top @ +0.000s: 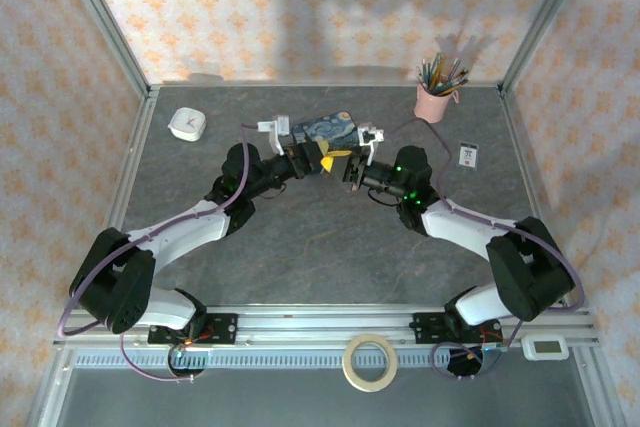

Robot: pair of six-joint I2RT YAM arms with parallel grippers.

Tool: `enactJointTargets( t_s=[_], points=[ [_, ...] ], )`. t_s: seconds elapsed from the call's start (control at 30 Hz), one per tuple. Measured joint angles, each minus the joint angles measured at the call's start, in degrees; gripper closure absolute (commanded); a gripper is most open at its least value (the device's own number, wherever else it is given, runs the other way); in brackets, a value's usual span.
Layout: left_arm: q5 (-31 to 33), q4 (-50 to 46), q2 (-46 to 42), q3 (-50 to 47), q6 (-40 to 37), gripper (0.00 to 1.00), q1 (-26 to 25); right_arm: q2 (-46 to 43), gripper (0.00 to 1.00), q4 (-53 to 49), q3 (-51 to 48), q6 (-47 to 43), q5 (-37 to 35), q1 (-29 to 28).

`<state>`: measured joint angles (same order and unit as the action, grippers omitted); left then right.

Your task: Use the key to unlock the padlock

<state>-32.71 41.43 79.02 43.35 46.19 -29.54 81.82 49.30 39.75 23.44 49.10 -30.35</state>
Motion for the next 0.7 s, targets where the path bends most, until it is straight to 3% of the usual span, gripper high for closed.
enactJointTargets(
  t_s=[0.03, 0.13, 0.27, 0.37, 0.7],
  points=[
    [0.02, -0.02, -0.02, 0.00, -0.13, 1.00, -0.11, 0.02, 1.00, -0.02, 0.00, 0.17, 0.07, 0.02],
    [0.11, -0.07, -0.02, 0.04, -0.66, 1.00, -0.11, 0.11, 0.99, 0.00, 0.00, 0.76, 0.26, 0.02],
    [0.09, -0.81, -0.46, 0.07, -2.05, 1.00, -0.11, 0.09, 0.62, -0.09, 0.00, 1.11, 0.83, 0.09],
    [0.15, -4.94, -2.19, 0.50, -6.75, 1.00, -0.09, -0.48, 0.51, -0.90, -0.07, 0.15, 2.01, 1.33],
    [1.60, -21.46, -8.48, 7.13, -28.04, 1.00, -0.11, -5.53, 0.55, -6.01, -0.11, -4.00, 5.62, 4.66]
  ],
)
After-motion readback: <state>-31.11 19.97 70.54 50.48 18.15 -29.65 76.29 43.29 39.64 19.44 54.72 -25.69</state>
